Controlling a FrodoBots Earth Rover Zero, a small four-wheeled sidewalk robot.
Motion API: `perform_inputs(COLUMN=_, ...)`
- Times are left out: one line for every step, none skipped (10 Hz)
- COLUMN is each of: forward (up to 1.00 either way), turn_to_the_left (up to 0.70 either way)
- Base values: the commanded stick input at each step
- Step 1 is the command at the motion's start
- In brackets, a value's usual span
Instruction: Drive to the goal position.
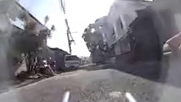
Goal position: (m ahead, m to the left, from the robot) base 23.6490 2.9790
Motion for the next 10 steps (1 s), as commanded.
perform_inputs(forward=0.85, turn_to_the_left=-0.27)
perform_inputs(forward=0.85, turn_to_the_left=0.00)
perform_inputs(forward=0.85, turn_to_the_left=0.00)
perform_inputs(forward=0.85, turn_to_the_left=0.00)
perform_inputs(forward=0.85, turn_to_the_left=0.00)
perform_inputs(forward=0.85, turn_to_the_left=0.00)
perform_inputs(forward=0.85, turn_to_the_left=0.00)
perform_inputs(forward=0.85, turn_to_the_left=0.00)
perform_inputs(forward=0.85, turn_to_the_left=0.00)
perform_inputs(forward=0.85, turn_to_the_left=0.00)
